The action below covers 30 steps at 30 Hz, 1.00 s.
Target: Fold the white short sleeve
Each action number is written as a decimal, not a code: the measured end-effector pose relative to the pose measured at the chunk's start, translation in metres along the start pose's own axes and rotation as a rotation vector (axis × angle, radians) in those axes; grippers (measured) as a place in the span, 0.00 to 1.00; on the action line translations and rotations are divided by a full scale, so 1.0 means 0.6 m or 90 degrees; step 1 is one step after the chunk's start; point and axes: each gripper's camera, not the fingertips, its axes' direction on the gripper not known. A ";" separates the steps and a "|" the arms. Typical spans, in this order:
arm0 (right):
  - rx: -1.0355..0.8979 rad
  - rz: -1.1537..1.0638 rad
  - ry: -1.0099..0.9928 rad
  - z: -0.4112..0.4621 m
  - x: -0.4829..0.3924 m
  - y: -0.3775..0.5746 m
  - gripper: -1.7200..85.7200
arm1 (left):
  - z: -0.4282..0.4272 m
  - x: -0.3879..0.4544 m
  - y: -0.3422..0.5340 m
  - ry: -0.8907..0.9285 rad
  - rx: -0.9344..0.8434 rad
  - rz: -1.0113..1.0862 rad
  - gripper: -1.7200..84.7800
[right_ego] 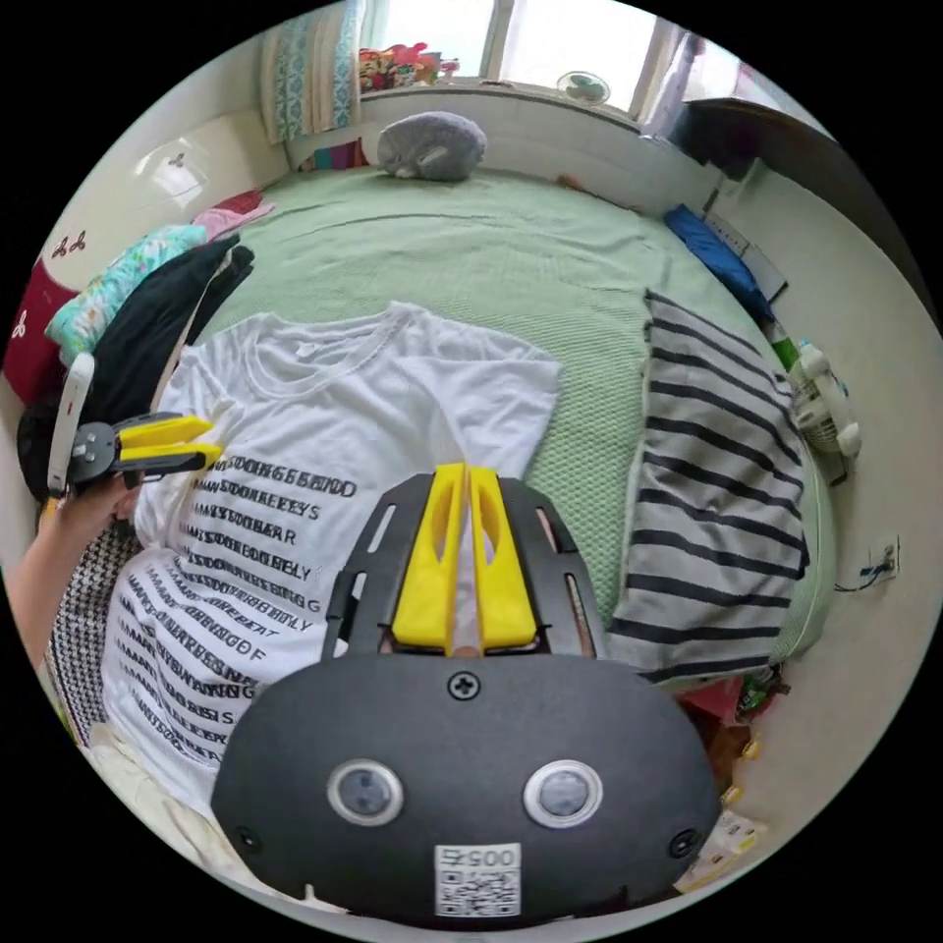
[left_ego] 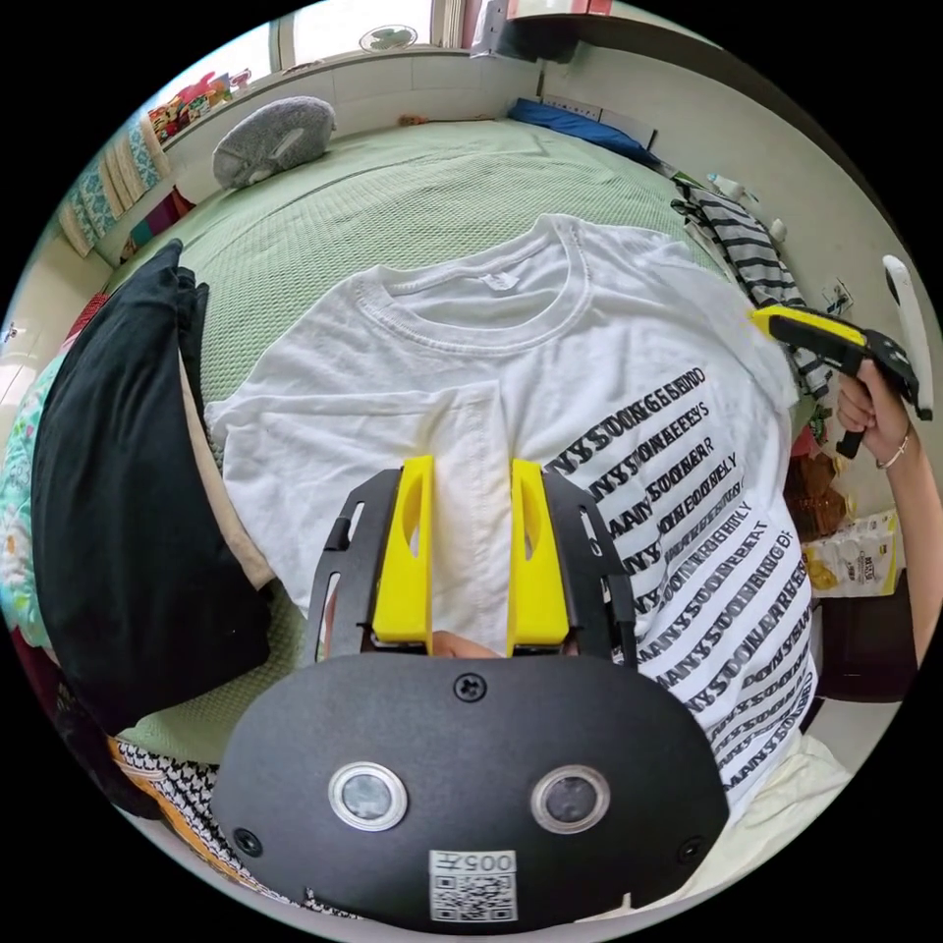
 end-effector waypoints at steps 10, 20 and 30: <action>-0.012 0.297 0.010 -0.039 0.249 0.038 0.03 | -0.002 0.001 0.006 0.003 0.005 -0.006 0.16; 0.006 0.021 0.007 -0.003 0.069 0.044 0.11 | -0.020 -0.003 0.011 0.004 0.003 -0.015 0.16; -0.058 0.040 0.120 0.067 0.050 -0.020 0.02 | -0.048 -0.011 0.018 0.002 0.000 -0.012 0.16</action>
